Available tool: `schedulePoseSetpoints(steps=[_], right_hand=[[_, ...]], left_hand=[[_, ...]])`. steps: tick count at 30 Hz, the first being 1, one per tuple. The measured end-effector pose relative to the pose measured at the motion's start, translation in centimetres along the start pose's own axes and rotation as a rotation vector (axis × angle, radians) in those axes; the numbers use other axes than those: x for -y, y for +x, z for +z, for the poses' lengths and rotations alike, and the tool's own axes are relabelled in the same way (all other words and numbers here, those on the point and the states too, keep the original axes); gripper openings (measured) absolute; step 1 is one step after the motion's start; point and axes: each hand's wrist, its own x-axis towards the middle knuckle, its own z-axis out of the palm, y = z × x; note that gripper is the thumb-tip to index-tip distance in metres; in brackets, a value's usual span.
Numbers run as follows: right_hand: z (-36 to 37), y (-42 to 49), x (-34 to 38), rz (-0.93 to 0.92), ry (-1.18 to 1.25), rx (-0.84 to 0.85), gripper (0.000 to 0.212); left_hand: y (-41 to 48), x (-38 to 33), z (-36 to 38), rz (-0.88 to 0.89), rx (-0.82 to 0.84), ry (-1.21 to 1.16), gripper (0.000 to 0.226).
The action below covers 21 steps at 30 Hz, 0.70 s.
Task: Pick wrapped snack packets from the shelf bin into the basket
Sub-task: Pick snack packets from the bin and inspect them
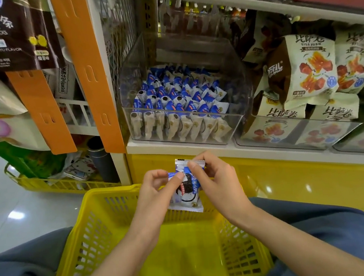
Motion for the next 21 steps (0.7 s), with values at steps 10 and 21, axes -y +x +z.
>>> schedulePoseSetpoints(steps=[10, 21], right_hand=[[-1.1, -2.8, -4.5, 0.278, 0.176, 0.009, 0.008], [-5.2, -6.3, -18.7, 0.607, -0.308, -0.03, 0.041]], left_hand=[[-1.1, 3.8, 1.8, -0.133, 0.133, 0.098, 0.01], [1.3, 13.1, 2.8, -0.339, 0.123, 0.239, 0.007]])
